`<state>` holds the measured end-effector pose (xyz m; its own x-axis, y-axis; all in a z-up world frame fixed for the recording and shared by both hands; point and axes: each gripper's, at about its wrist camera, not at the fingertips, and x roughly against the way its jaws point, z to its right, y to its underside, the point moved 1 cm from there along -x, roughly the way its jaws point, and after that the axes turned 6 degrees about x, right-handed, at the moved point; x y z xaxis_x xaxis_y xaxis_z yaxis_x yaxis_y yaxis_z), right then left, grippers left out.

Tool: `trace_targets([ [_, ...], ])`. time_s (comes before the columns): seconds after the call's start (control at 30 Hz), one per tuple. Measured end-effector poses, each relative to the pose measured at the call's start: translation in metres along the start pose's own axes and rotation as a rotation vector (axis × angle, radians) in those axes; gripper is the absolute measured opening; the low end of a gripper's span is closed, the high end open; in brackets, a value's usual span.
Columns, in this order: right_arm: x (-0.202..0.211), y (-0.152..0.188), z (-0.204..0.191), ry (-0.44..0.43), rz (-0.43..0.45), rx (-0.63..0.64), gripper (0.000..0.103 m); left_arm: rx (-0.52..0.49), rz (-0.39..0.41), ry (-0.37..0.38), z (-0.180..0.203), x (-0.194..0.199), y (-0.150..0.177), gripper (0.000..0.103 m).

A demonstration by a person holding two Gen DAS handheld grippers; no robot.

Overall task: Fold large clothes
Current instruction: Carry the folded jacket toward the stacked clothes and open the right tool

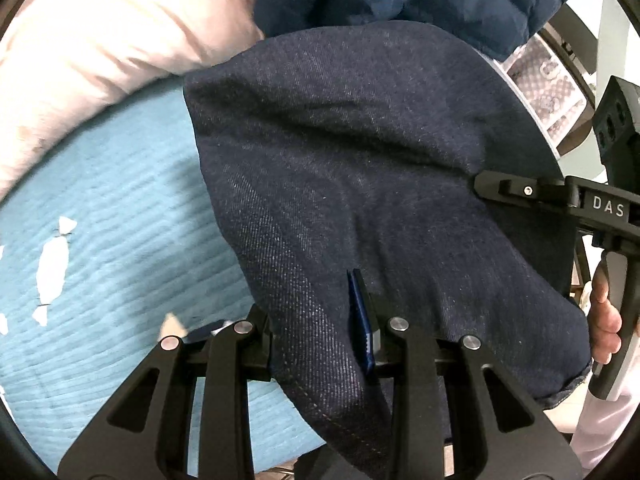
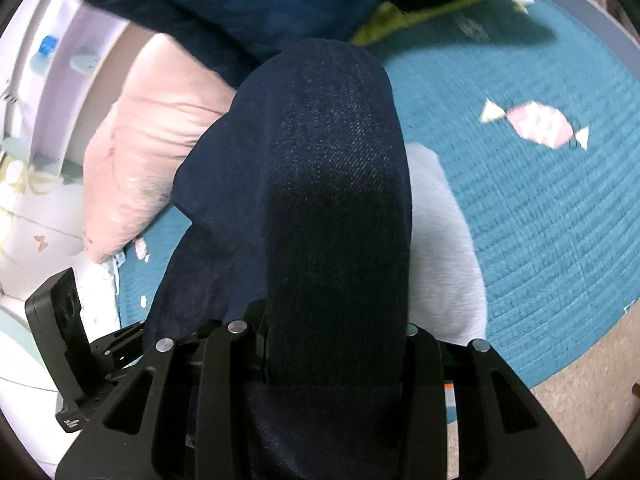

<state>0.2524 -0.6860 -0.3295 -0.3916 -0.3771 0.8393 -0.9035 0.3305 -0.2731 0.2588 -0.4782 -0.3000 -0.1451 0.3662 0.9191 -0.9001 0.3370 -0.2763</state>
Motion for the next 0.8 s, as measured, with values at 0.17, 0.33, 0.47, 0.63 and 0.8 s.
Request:
trace_targets([
  [0.17, -0.04, 0.002, 0.047, 0.013, -0.061, -0.047, 0.036, -0.015, -0.042, 0.017, -0.003, -0.048, 0.003, 0.028],
  [0.33, -0.064, 0.019, 0.066, 0.022, -0.038, -0.04, 0.042, -0.01, -0.061, -0.006, -0.012, -0.081, 0.018, 0.03],
  [0.47, -0.059, 0.023, 0.064, 0.044, -0.03, -0.042, 0.048, -0.016, -0.062, -0.011, -0.012, -0.083, 0.017, 0.03],
  [0.63, -0.041, 0.025, 0.064, 0.054, -0.033, -0.123, 0.05, -0.013, -0.081, -0.009, -0.006, -0.074, 0.015, 0.033],
  [0.8, 0.014, 0.028, 0.065, 0.129, 0.095, -0.132, 0.052, -0.053, -0.032, -0.081, 0.003, -0.046, 0.017, 0.05],
])
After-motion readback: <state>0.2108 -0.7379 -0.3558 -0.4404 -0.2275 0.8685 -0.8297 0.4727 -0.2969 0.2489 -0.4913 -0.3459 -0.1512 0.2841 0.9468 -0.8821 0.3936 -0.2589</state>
